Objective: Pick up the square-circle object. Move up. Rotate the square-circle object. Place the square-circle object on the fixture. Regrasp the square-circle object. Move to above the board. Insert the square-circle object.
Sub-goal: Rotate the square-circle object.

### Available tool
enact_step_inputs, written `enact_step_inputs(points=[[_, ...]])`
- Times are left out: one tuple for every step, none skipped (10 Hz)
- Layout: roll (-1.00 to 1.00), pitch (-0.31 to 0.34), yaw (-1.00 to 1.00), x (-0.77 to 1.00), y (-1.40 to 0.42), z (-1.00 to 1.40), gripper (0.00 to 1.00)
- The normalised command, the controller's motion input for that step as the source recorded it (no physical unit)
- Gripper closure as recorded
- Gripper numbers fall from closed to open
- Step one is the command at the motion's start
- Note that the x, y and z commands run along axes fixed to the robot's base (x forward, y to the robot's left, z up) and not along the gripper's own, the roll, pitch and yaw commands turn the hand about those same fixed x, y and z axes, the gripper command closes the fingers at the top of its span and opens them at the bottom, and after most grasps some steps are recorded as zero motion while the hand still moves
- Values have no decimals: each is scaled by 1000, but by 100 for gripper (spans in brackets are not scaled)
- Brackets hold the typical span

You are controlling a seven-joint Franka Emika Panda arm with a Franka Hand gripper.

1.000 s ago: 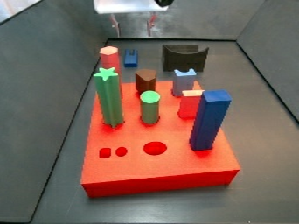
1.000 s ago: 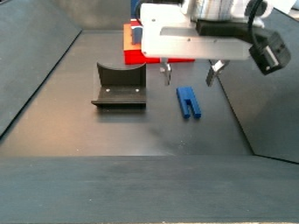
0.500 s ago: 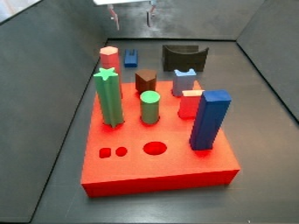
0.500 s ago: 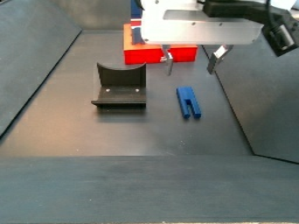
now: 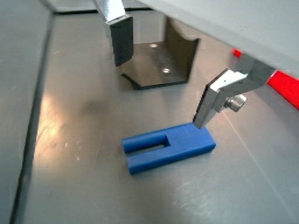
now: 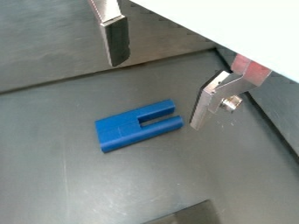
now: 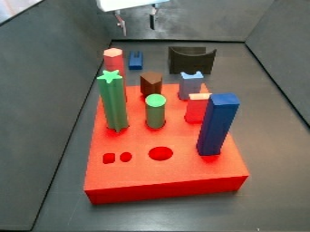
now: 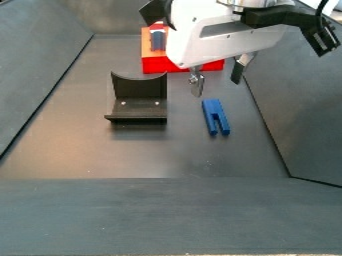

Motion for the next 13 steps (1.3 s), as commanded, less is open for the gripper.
enact_step_inputs(points=[[-4, 5, 1000, 8, -9, -40, 0], [-4, 6, 1000, 7, -9, -40, 0], [-4, 6, 1000, 7, -9, -39, 0], [-4, 6, 1000, 7, -10, -39, 0], [-4, 6, 1000, 6, -10, -38, 0], [-4, 6, 1000, 6, -10, -38, 0], [-5, 7, 1000, 6, -10, -37, 0], [-5, 7, 1000, 7, -10, -37, 0], [-5, 7, 1000, 7, -10, -37, 0], [-5, 7, 1000, 7, -10, -36, 0], [-5, 7, 1000, 7, -10, -36, 0], [-5, 8, 1000, 7, -10, -36, 0], [-6, 8, 1000, 7, -10, -36, 0]])
